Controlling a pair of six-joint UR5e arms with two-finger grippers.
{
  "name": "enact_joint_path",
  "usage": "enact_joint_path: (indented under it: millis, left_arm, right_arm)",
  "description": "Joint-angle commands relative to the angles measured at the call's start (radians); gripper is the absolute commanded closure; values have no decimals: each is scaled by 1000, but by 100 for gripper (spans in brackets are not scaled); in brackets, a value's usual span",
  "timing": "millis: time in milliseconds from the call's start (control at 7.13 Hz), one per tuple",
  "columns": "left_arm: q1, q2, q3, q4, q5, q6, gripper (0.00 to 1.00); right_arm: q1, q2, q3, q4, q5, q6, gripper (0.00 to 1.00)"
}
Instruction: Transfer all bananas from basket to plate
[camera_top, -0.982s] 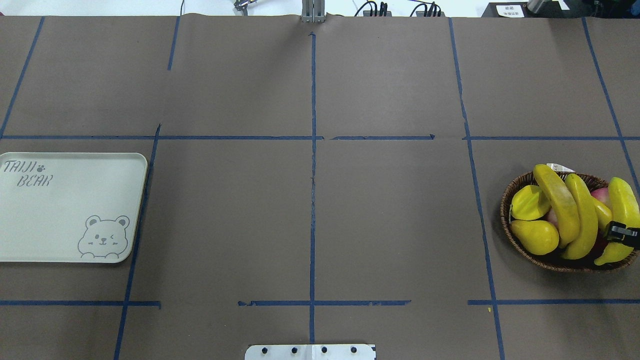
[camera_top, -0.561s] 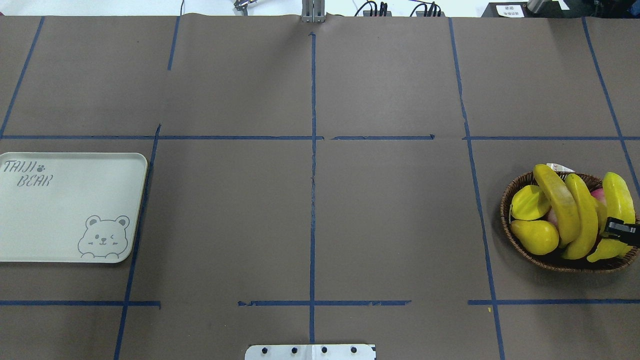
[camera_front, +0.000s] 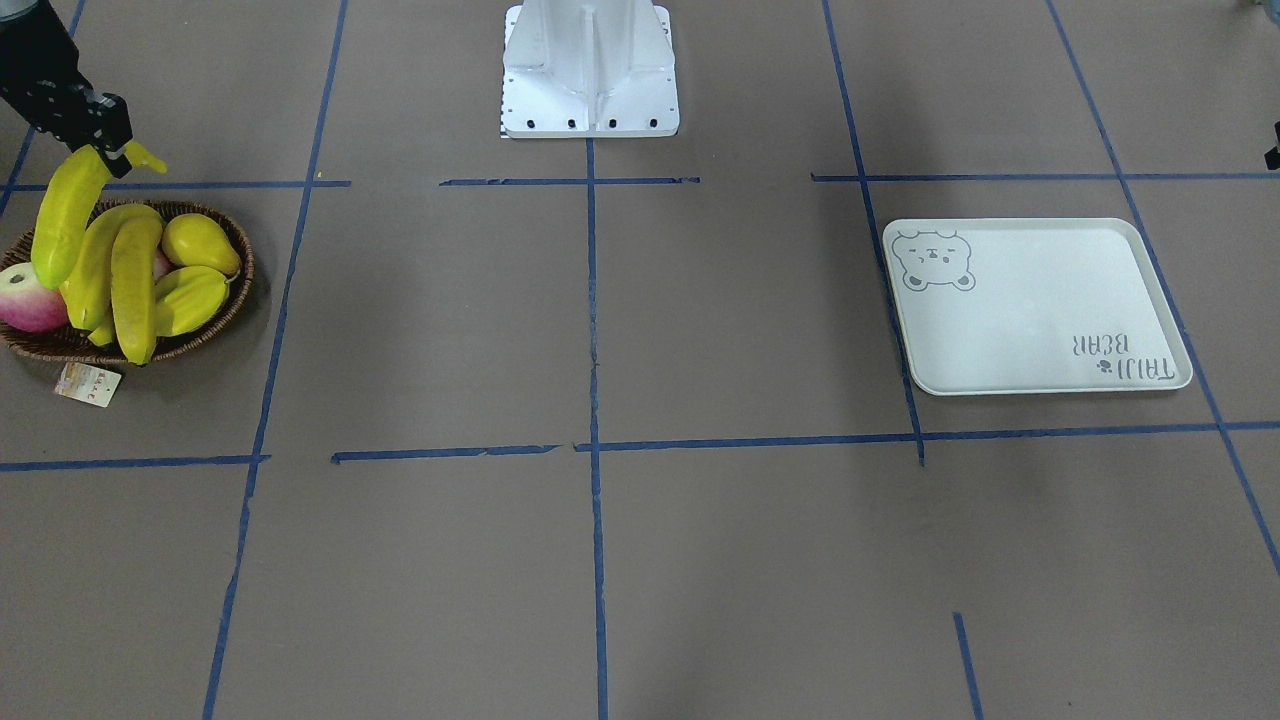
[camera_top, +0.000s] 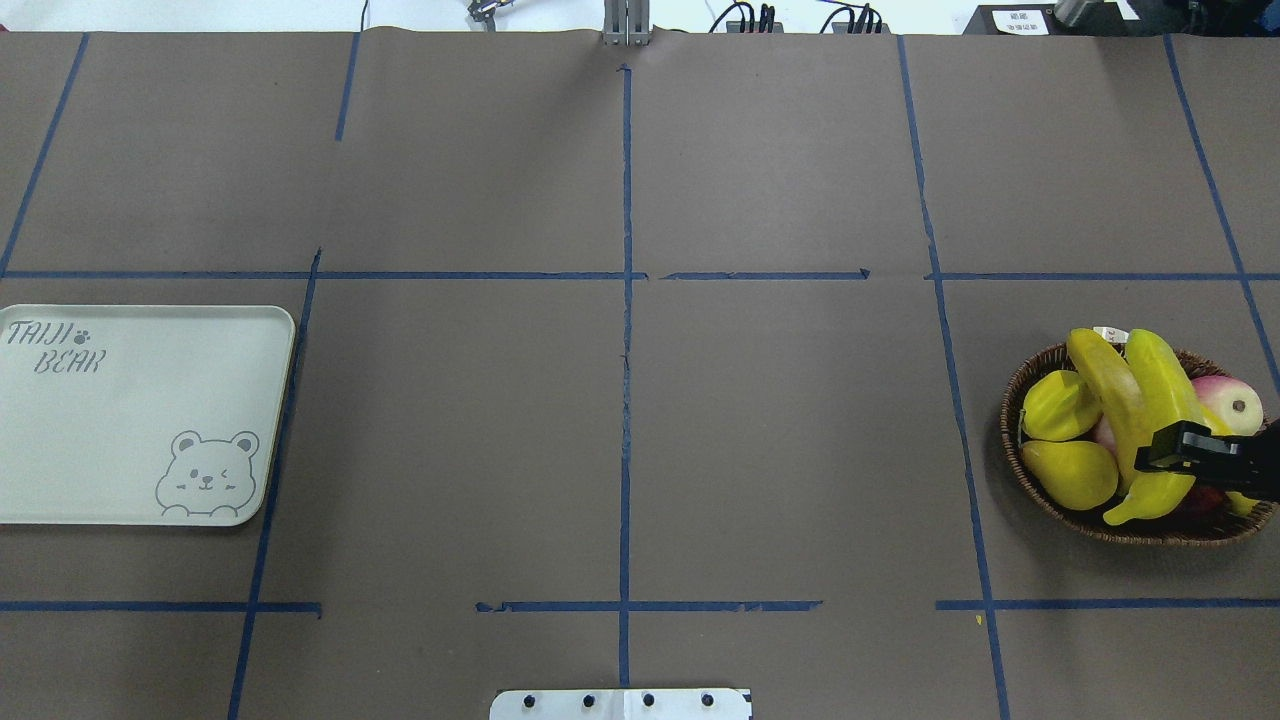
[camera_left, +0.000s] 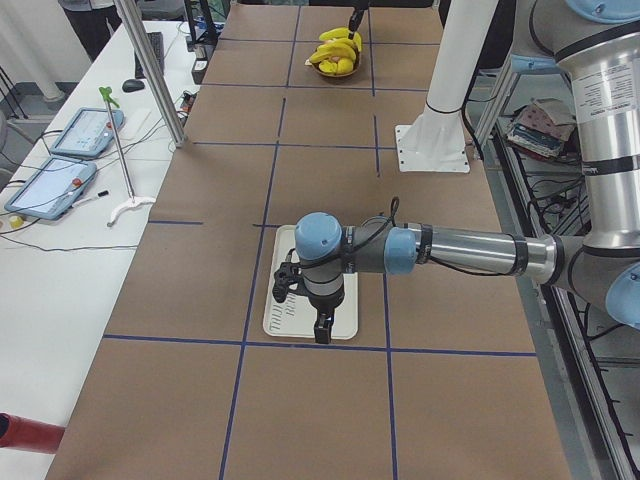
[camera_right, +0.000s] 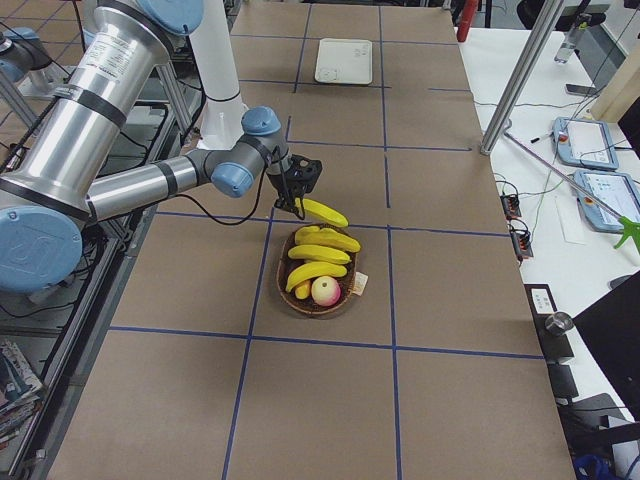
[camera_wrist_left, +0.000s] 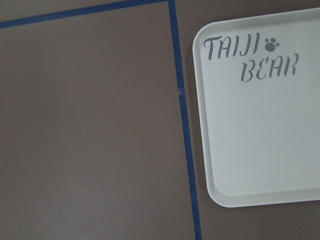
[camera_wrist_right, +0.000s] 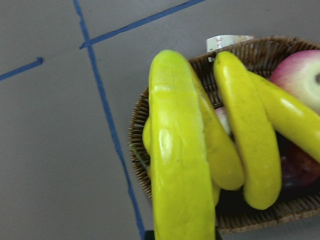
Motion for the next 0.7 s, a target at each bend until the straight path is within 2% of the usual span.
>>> enact_joint_path:
  millis: [0,140,281,421,561]
  left_arm:
    - [15,-90,-9,-33,1,-5,0]
    - [20,-146,27,-106,4,-8,0]
    - [20,-145,35,-128,-2,1,0]
    - [24,-151,29,-130,-4,-2,0]
    - [115,-160,11,-192,-30,-38,0]
  right_arm:
    - [-9,153,-6,2,46,4,97]
    - [-20,235,-19,4,62,11,97]
    - [-49,268,-20,19,67,16,96]
    - [-72,300,-58,113,60,78,96]
    - [-114,336,-81,170,37,136,96]
